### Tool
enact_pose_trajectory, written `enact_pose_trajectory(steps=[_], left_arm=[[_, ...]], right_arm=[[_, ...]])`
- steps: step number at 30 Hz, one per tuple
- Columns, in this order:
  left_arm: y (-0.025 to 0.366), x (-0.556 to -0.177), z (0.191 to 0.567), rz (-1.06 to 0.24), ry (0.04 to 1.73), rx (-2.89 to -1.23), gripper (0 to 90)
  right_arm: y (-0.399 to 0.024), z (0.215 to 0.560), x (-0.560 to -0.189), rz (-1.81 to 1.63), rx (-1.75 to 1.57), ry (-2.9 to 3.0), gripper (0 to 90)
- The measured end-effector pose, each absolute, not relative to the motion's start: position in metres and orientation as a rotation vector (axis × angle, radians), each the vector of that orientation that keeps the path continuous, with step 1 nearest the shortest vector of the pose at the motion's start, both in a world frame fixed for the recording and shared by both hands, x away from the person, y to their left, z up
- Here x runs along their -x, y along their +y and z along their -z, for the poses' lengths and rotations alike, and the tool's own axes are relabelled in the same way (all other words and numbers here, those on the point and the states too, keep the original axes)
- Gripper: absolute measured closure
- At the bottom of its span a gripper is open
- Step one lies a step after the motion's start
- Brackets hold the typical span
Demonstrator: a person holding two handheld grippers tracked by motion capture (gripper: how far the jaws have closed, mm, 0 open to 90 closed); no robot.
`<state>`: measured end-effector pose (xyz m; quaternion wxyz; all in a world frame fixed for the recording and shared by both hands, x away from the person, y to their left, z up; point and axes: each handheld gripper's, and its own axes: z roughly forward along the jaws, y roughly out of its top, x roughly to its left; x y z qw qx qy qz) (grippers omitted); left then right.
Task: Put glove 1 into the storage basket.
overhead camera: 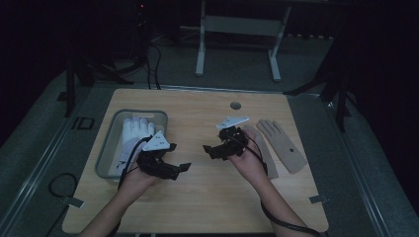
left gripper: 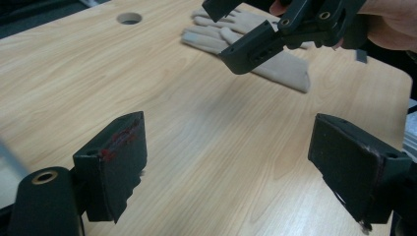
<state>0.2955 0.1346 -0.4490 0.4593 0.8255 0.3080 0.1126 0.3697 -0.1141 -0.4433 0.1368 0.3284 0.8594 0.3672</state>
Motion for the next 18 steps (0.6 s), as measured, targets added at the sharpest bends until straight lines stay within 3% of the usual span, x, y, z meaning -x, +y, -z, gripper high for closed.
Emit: enact_pose_trajectory(steps=[18], left_arm=[[0.098, -0.293, 0.489, -0.206, 0.696, -2.046, 15.0]], right_arm=[[-0.183, 0.476, -0.363, -1.062, -1.006, 2.436, 12.8]])
